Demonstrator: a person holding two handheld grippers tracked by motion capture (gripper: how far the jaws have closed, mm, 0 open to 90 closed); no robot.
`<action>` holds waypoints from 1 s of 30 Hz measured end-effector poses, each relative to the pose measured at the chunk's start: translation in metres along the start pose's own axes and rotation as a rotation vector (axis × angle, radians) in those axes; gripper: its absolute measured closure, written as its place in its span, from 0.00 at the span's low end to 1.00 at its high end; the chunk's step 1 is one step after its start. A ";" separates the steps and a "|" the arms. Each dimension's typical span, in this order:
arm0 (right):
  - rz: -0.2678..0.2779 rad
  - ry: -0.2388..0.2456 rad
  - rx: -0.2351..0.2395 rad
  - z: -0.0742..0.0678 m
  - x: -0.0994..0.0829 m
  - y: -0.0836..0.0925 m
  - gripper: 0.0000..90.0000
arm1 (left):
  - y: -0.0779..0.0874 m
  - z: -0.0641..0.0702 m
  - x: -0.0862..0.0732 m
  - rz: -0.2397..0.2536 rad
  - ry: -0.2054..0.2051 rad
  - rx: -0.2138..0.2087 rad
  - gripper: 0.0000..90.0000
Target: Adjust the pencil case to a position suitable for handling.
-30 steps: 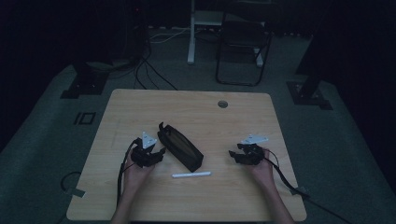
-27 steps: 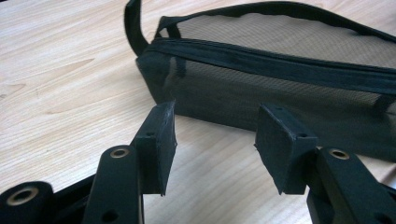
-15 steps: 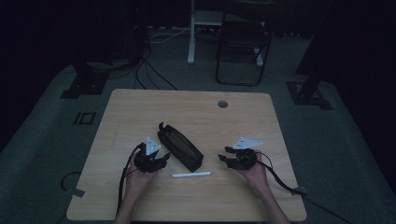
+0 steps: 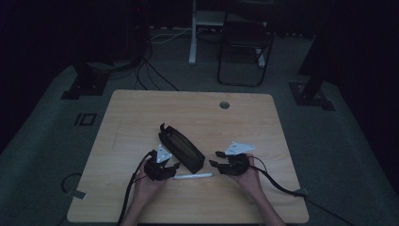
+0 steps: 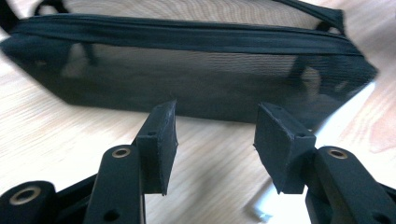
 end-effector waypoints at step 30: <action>-0.027 0.056 -0.005 -0.001 -0.003 -0.004 0.53 | -0.009 0.028 0.013 0.019 -0.102 -0.096 0.56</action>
Point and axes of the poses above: each handheld gripper's, and its own axes: y roughly backward along the jaws, x roughly out of its top, z roughly to its right, the point moved 3 cm from there along -y, roughly forward along the jaws, and after that the axes turned 1 degree about -y, right-handed, at the moved point
